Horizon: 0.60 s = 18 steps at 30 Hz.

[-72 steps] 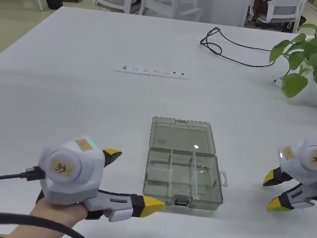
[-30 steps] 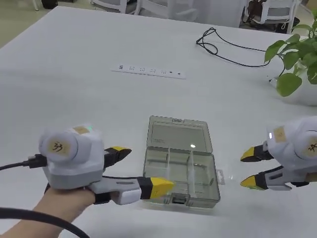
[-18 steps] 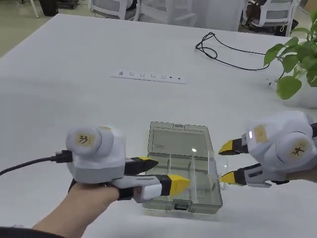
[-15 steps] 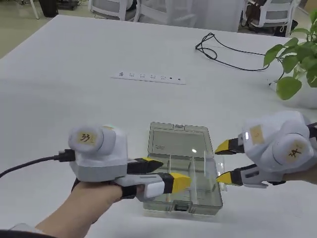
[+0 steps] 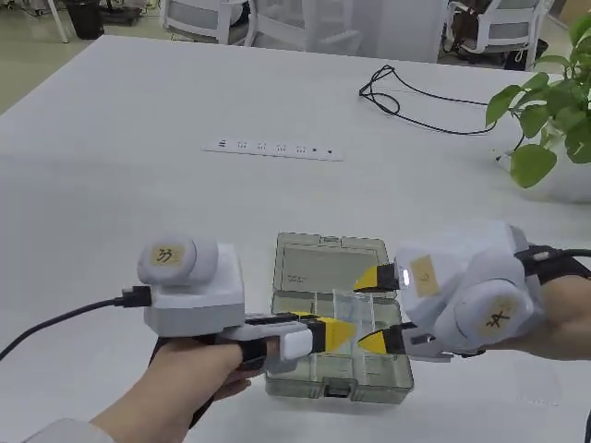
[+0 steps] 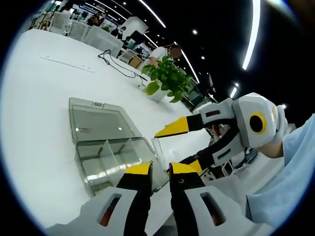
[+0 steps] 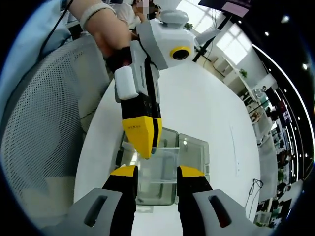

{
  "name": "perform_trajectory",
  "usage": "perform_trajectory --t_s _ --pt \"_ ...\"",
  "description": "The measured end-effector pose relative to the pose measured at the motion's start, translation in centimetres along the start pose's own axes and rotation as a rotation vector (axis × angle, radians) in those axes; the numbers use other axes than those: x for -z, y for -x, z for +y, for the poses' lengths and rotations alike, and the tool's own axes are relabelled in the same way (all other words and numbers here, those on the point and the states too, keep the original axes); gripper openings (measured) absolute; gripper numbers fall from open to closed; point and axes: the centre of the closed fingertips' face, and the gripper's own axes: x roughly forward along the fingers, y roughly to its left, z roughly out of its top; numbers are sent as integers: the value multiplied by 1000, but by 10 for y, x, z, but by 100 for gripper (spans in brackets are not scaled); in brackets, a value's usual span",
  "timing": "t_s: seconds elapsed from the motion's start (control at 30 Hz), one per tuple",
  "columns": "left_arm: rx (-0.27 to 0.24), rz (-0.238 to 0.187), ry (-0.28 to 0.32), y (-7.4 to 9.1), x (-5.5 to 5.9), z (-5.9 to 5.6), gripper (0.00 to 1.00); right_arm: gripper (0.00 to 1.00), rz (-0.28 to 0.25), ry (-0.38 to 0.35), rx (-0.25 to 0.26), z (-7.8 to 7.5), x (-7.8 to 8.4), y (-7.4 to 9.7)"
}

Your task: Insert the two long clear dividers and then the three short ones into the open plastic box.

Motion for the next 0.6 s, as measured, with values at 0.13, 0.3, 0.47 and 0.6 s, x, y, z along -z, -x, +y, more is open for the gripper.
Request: perform_trajectory --t_s 0.13,0.3,0.47,0.6 --pt "-1 -6 16 2 0 2 3 32 -2 18 7 -1 -3 0" --pt "16 -12 49 2 0 -1 0 32 7 36 10 -1 -4 0" --pt "21 -10 59 2 0 -4 0 32 7 45 9 0 -4 1" --pt "24 -9 43 3 1 -4 0 32 4 53 10 0 -5 1"
